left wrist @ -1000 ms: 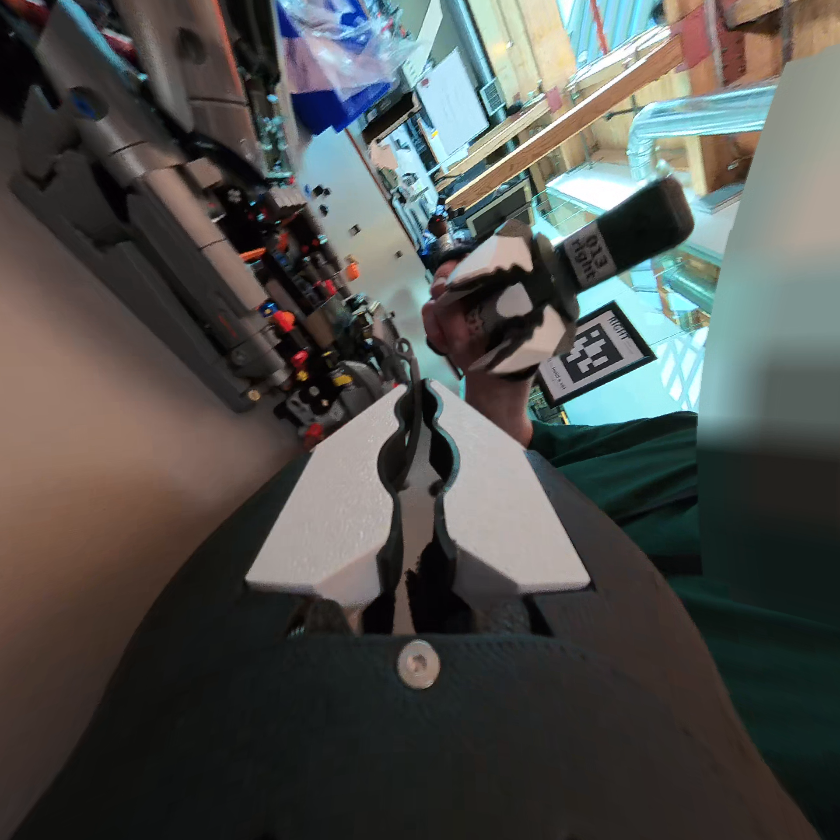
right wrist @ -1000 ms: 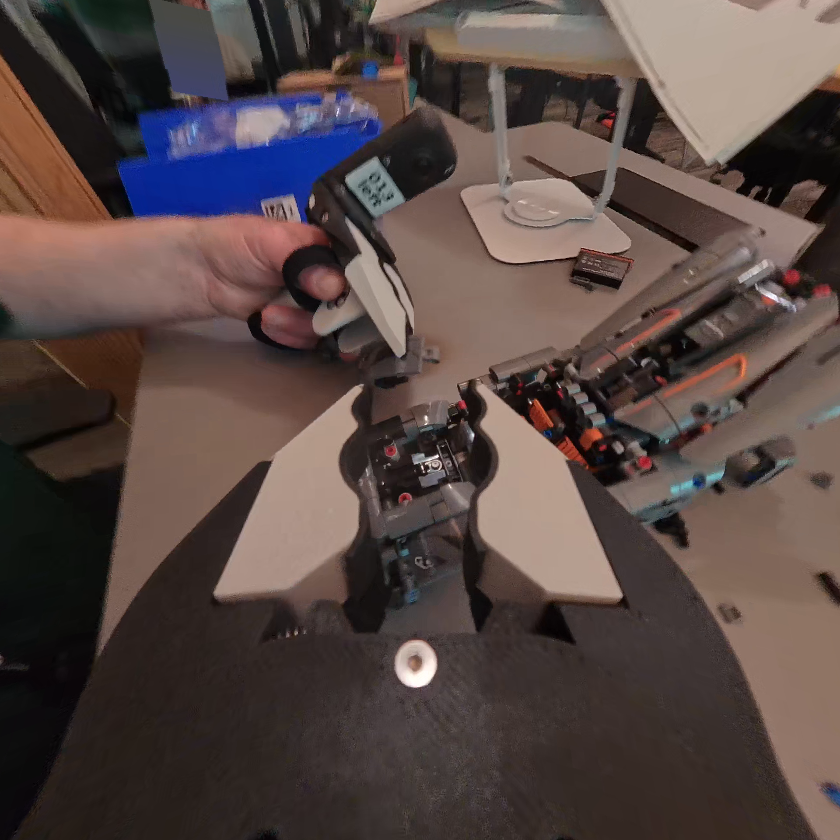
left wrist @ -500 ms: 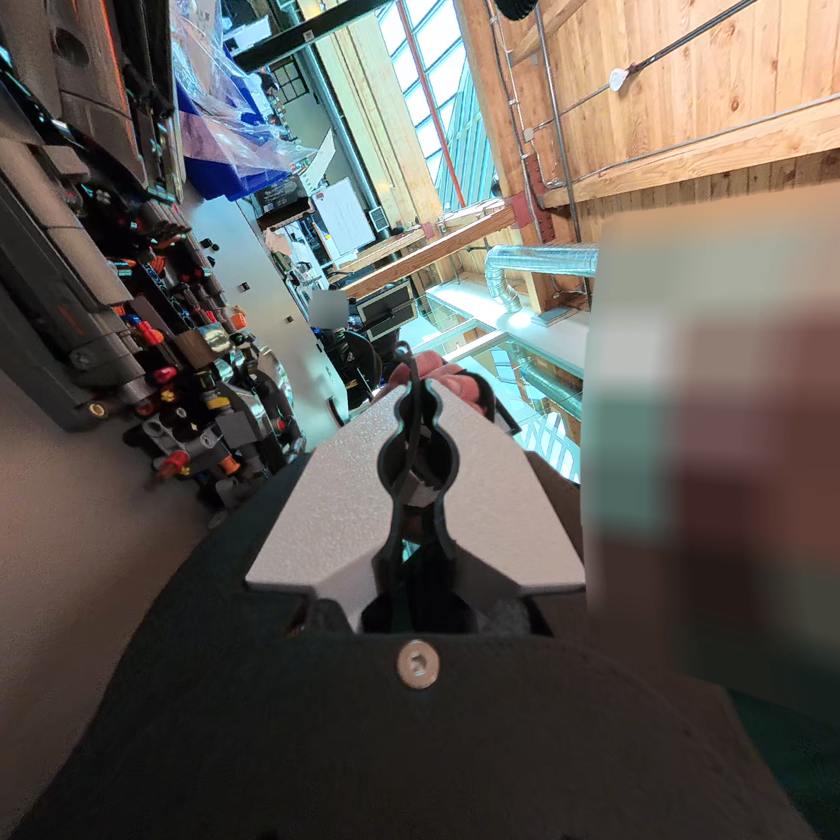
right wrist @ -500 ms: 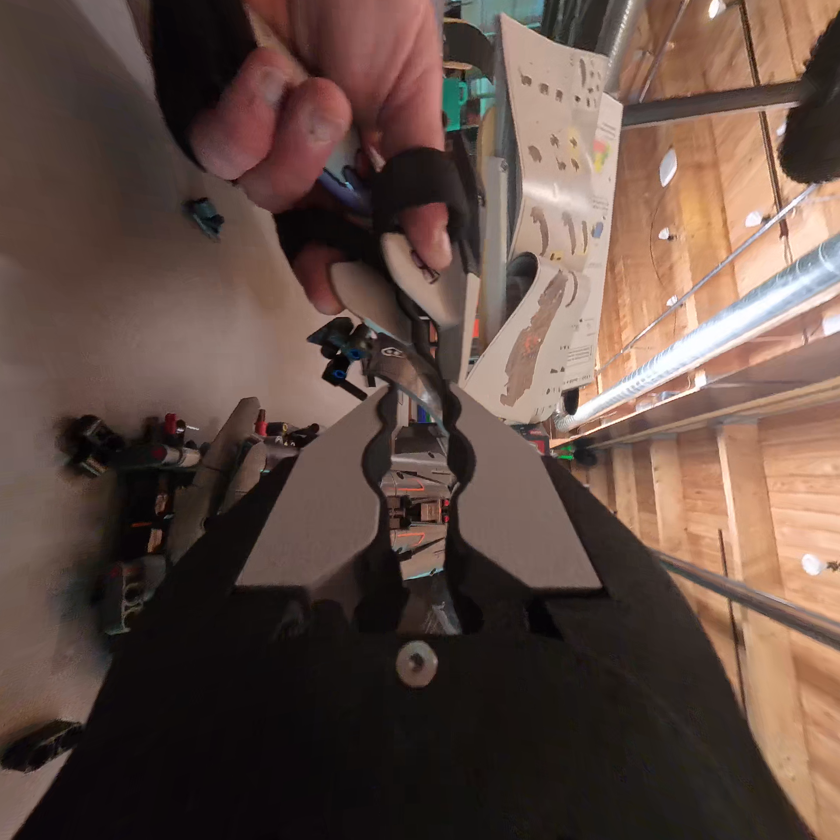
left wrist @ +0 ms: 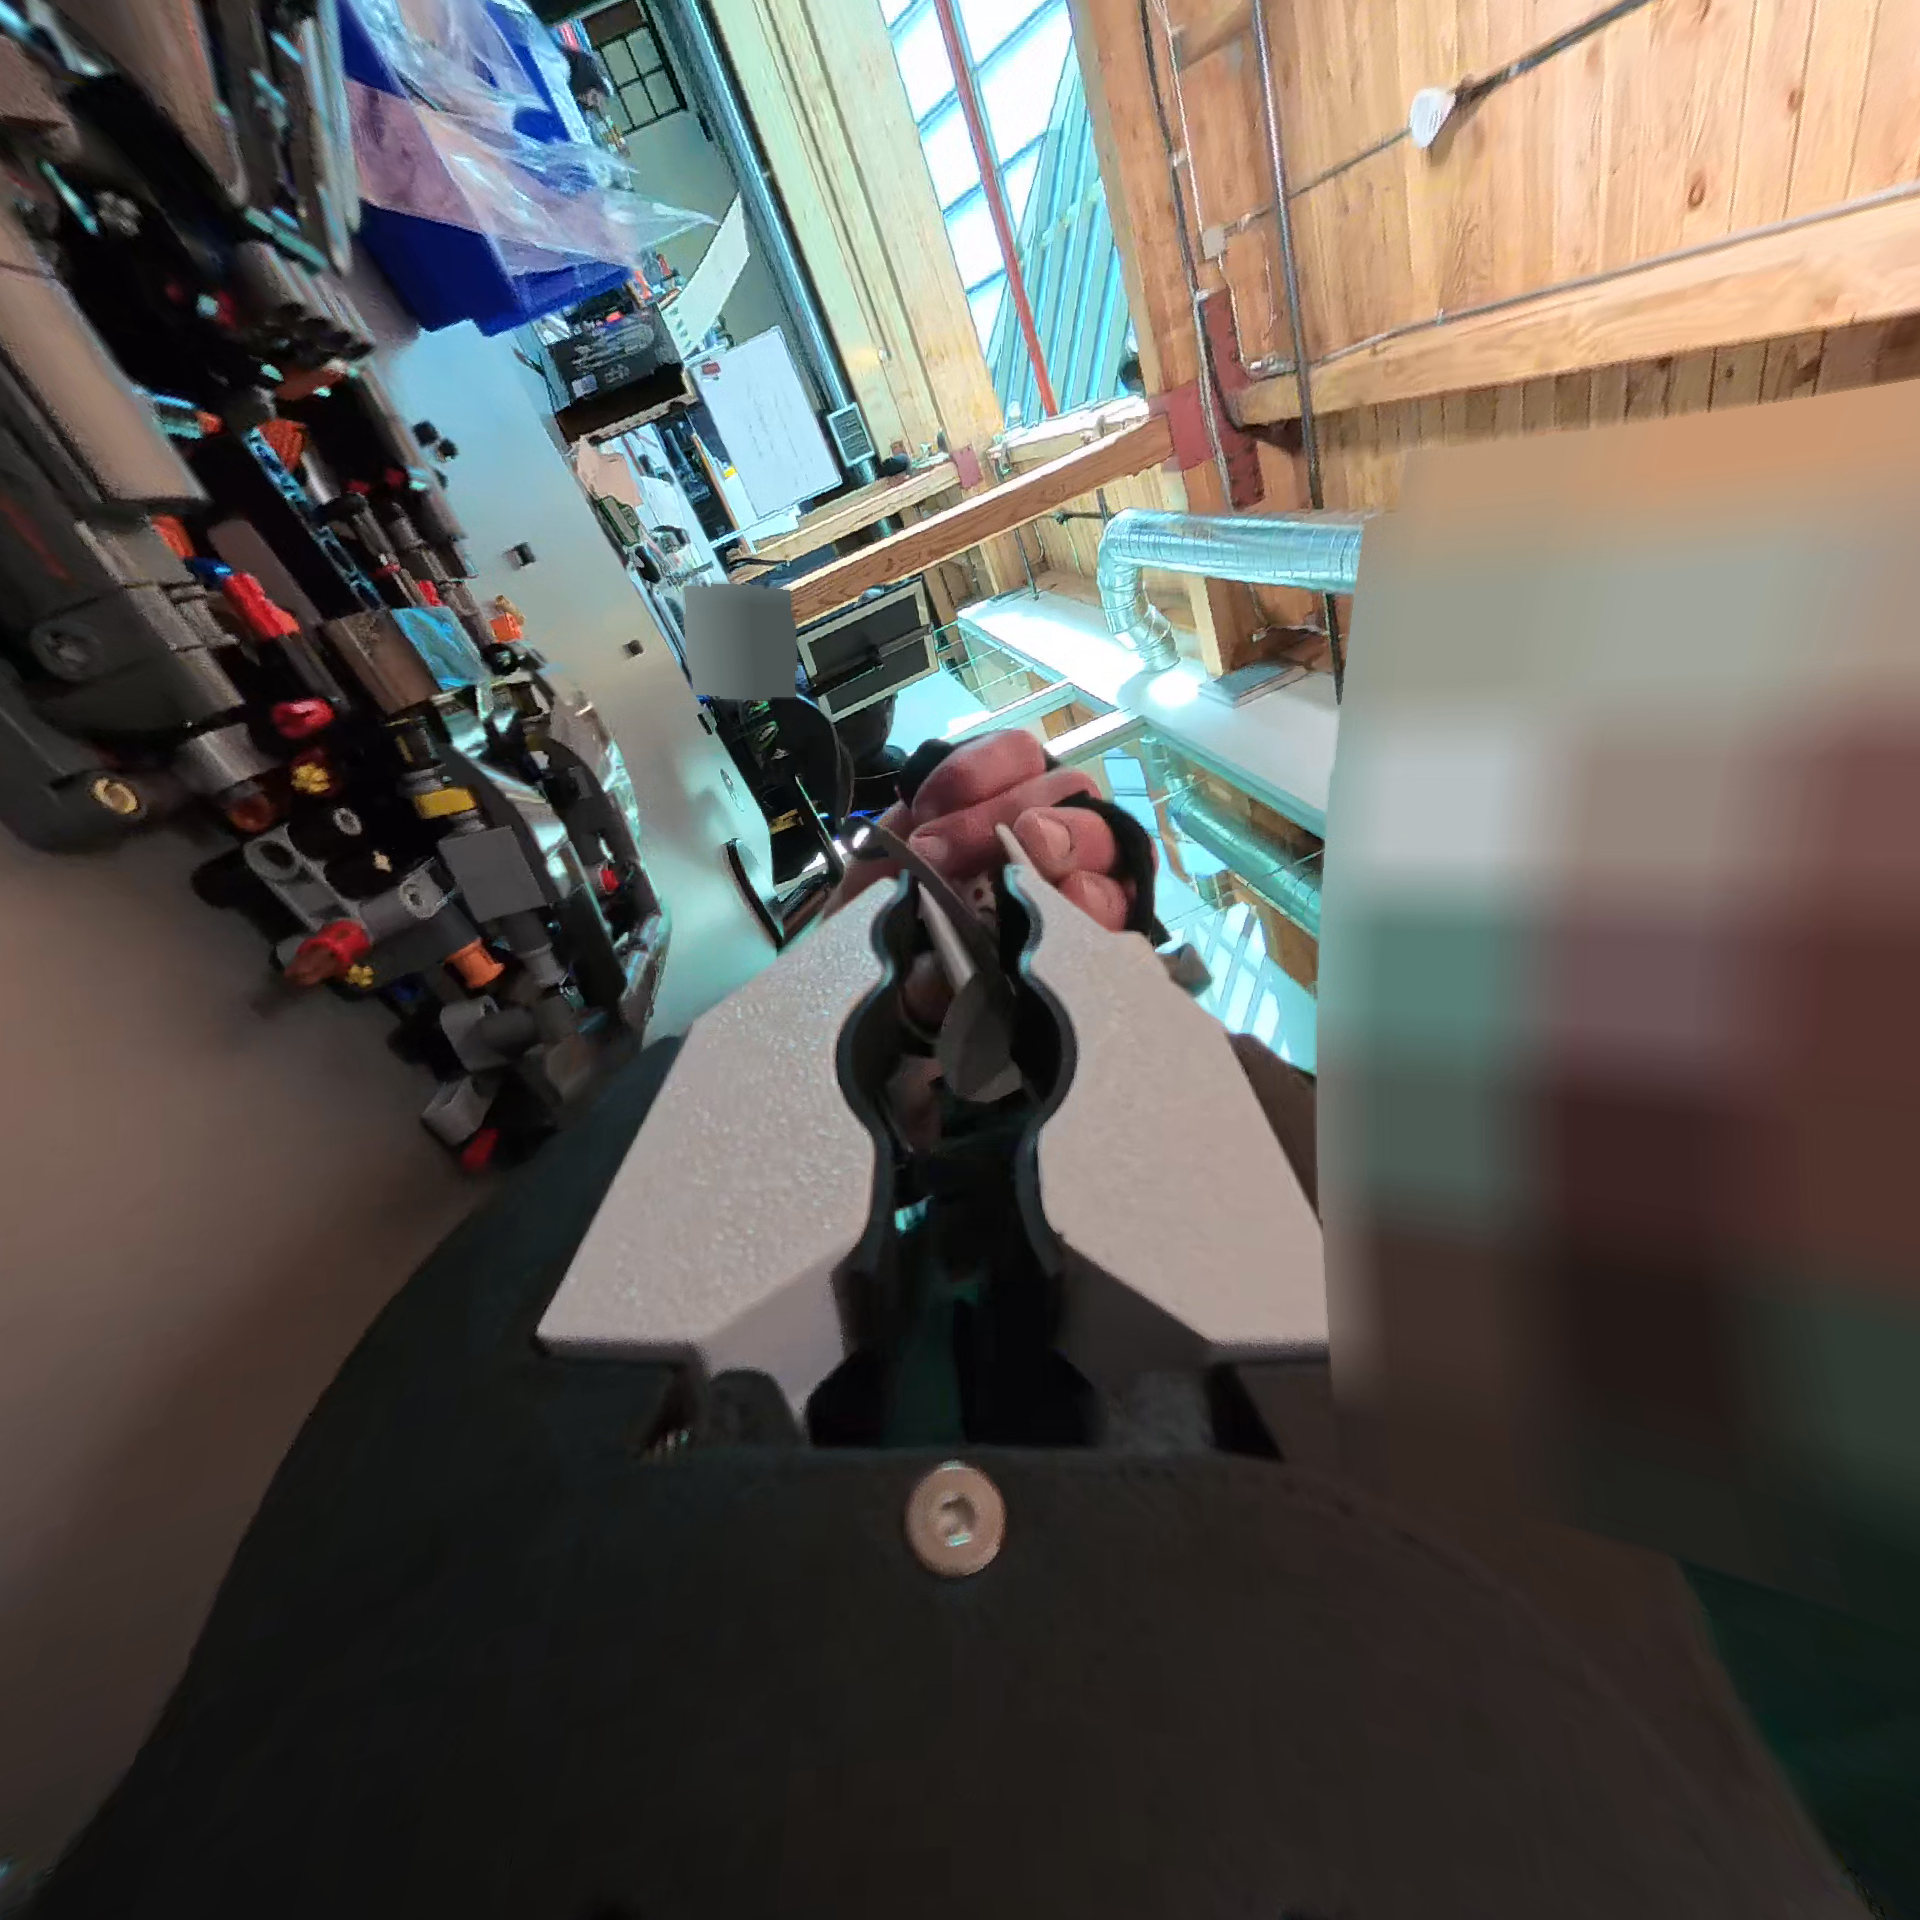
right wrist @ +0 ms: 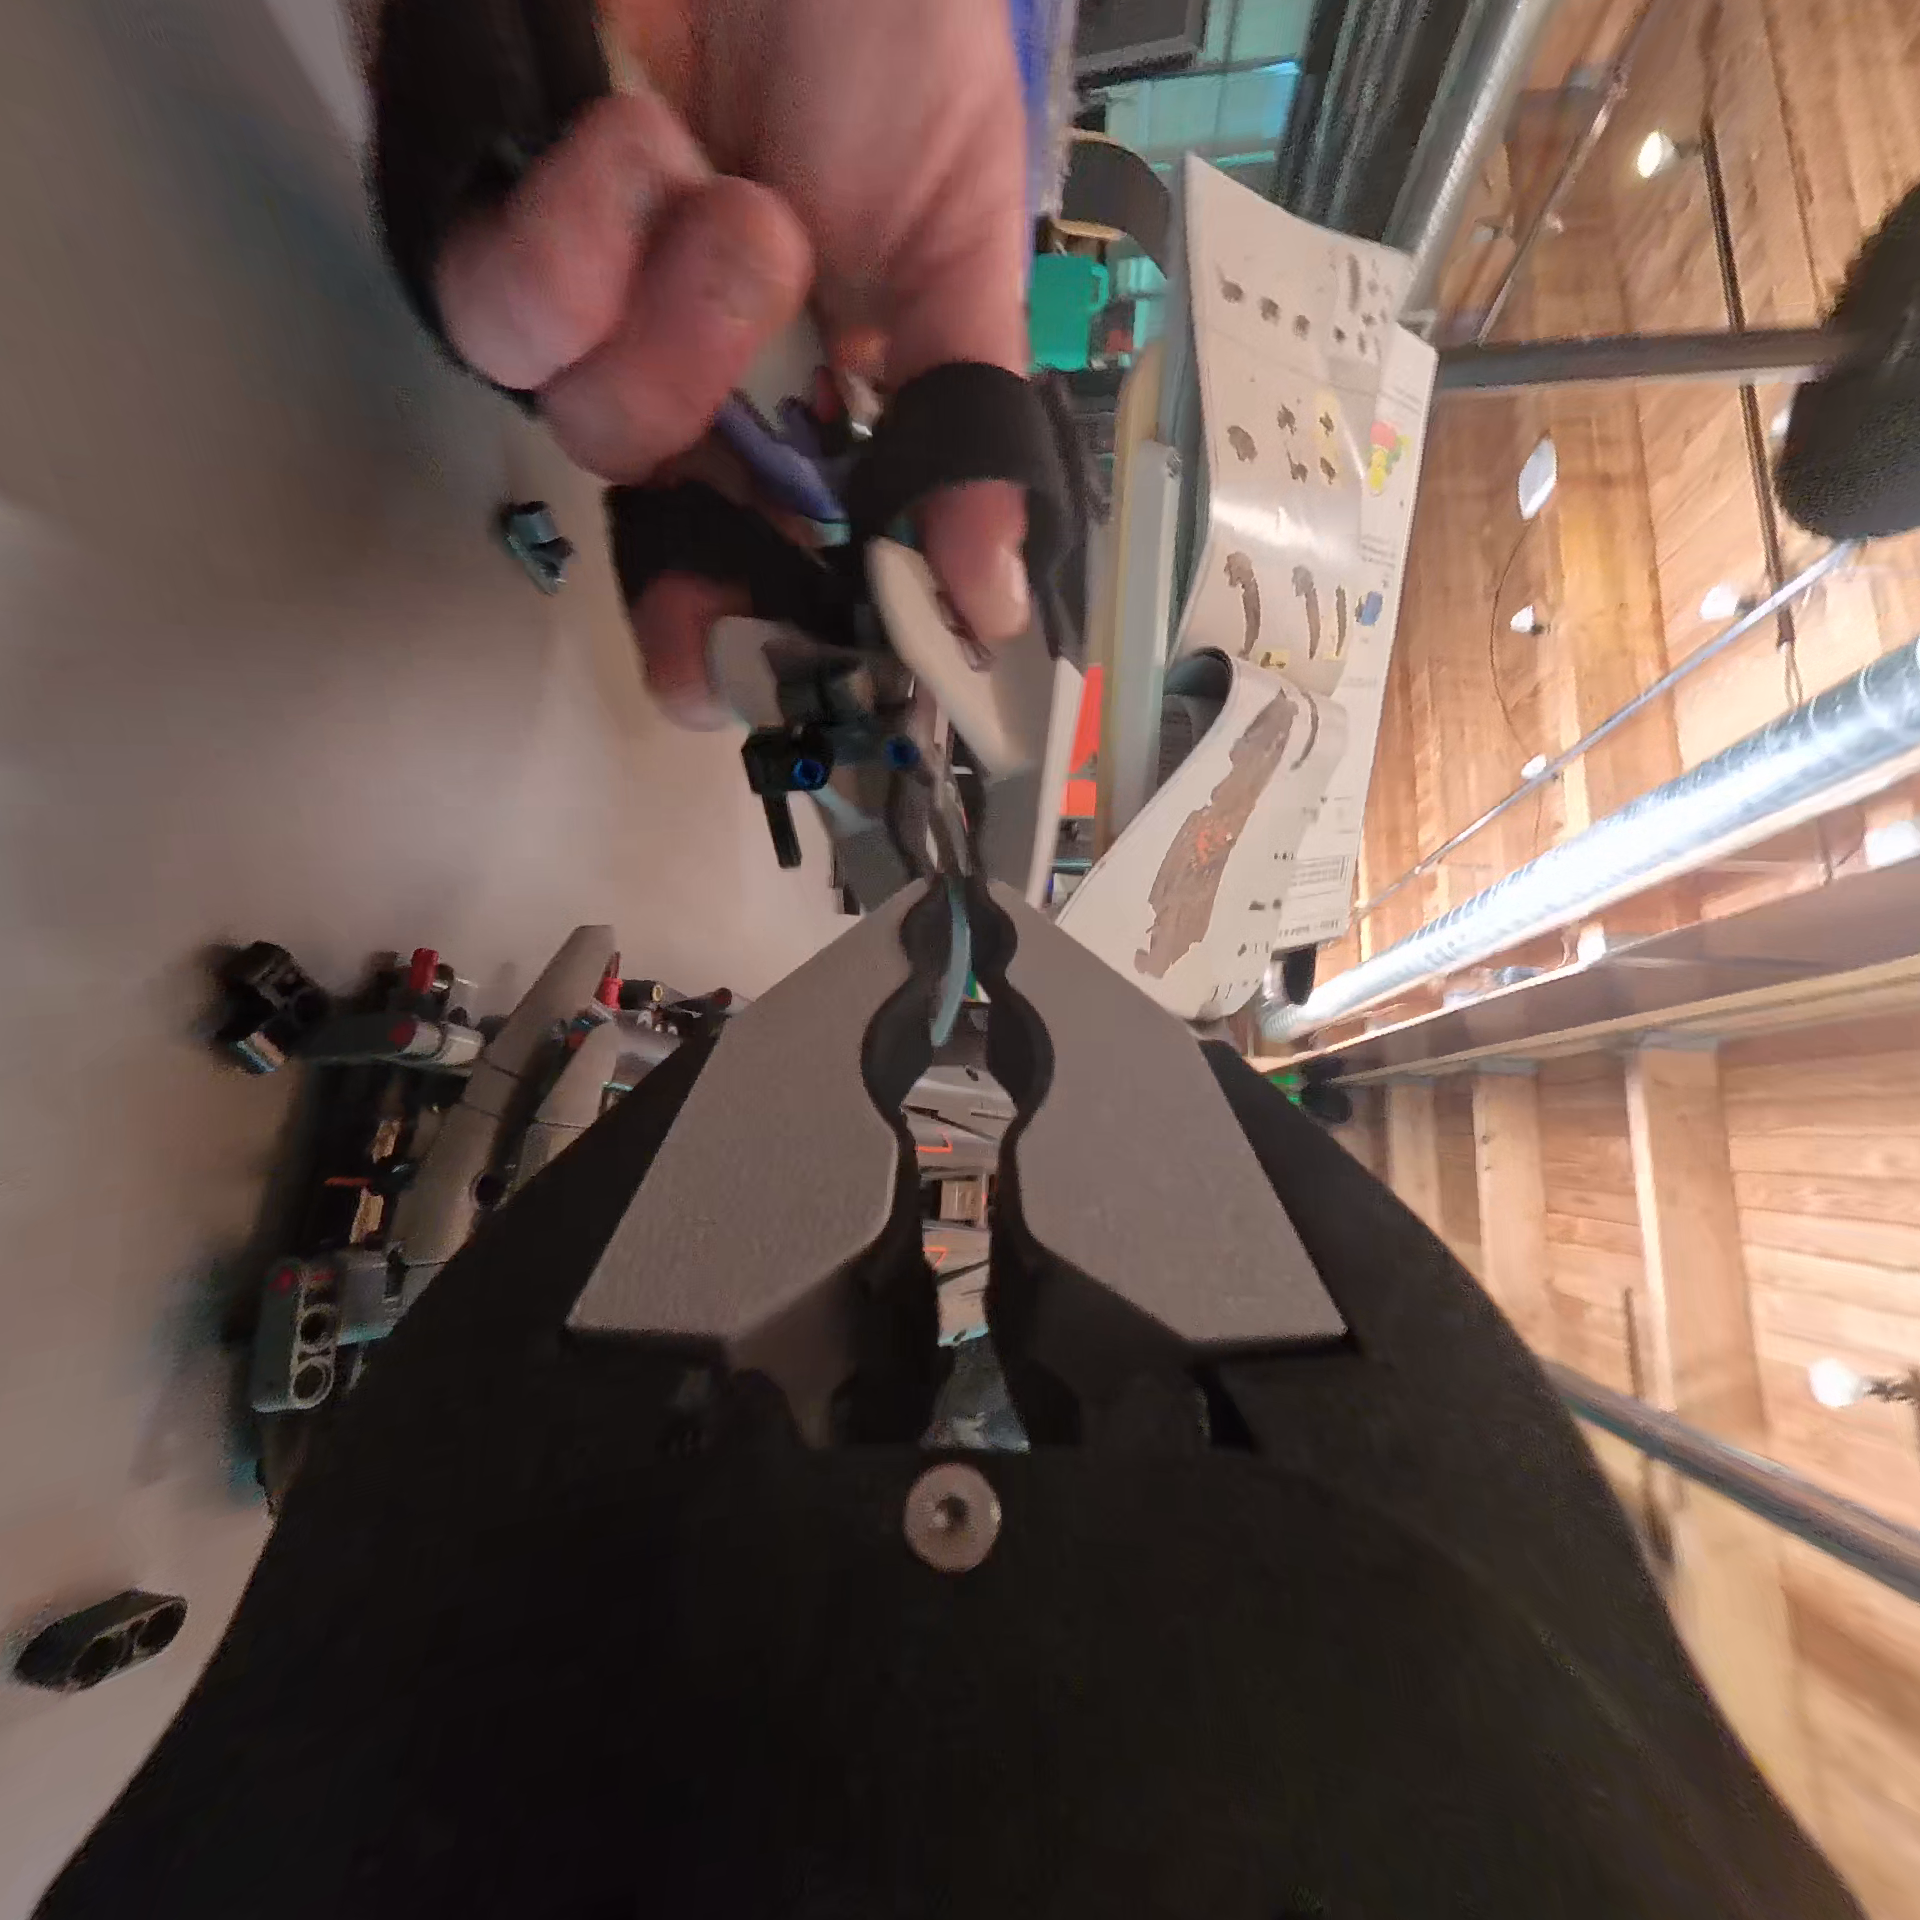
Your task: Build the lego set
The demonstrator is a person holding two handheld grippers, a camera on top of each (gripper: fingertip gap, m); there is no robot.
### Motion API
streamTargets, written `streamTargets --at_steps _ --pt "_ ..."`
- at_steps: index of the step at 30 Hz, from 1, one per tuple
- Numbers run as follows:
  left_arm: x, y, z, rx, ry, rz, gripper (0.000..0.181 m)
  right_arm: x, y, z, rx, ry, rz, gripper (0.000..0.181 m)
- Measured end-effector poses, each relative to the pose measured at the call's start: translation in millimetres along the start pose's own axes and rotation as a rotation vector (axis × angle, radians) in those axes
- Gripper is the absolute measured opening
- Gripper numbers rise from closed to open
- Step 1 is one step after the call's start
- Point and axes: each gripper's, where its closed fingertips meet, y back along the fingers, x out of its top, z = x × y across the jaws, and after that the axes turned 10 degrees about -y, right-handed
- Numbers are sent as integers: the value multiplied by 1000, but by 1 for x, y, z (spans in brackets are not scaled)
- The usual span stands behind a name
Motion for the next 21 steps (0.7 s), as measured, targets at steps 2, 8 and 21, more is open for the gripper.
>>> streamTargets --at_steps 2,8,21 --pt "4 3 4 11 -48 14 22 0 3 8 37 -118 24 1" --pt "18 20 8 157 -398 -11 26 -13 7 34 214 -786 144 1" --pt "10 -7 -2 200 -744 -252 4 -27 -6 45 590 -1582 386 0"
